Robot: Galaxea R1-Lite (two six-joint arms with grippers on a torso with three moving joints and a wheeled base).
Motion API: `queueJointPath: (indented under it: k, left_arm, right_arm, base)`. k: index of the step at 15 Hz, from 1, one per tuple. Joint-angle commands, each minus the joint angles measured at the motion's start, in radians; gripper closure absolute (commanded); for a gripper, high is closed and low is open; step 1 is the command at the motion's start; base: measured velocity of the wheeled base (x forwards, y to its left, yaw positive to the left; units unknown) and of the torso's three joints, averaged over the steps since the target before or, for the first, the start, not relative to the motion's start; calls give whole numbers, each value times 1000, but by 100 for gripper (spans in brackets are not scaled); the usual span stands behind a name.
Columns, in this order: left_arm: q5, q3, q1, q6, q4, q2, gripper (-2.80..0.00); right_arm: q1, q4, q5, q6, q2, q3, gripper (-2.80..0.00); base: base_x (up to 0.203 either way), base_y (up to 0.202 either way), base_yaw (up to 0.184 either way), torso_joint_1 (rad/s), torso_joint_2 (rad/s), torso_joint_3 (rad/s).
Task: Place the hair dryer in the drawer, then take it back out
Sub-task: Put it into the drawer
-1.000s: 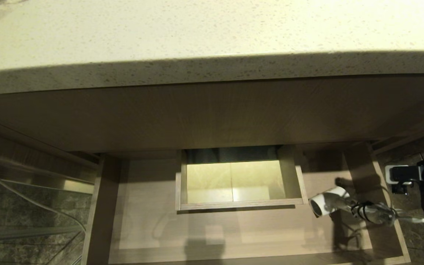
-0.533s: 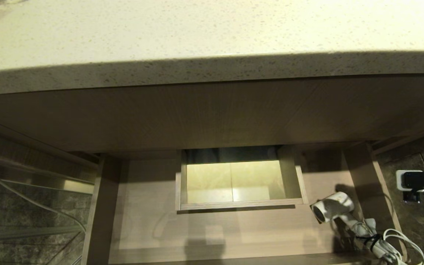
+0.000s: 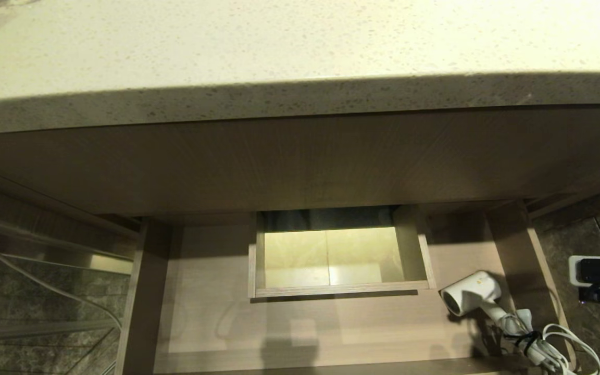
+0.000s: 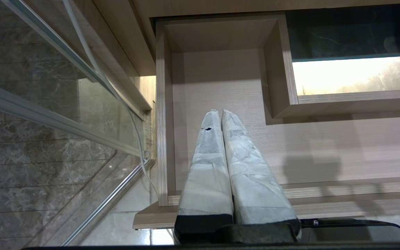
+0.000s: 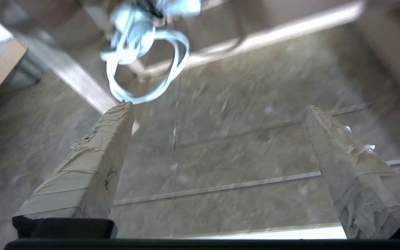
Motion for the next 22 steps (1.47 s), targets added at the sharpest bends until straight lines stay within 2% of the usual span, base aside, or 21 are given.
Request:
queueJointPath:
  k: [1,12,16,22]
  left_arm:
    - [0,0,0,-1,0,0,0]
    - [0,0,0,1,0,0,0]
    - [0,0,0,-1,0,0,0]
    - [0,0,0,-1,0,0,0]
  right_arm:
    - [-30,3,-32,-10,42,-10,0]
    - [-106,-51,-48,-4,292,-82,0]
    - [-114,-38,-161,83,294,-56,0]
    - [-130,-42,-216,93,380,-68,0]
  base:
    - [0,0,0,0,0,0]
    - [0,0,0,0,0,0]
    - [0,0,0,0,0,0]
    - [0,0,0,0,0,0]
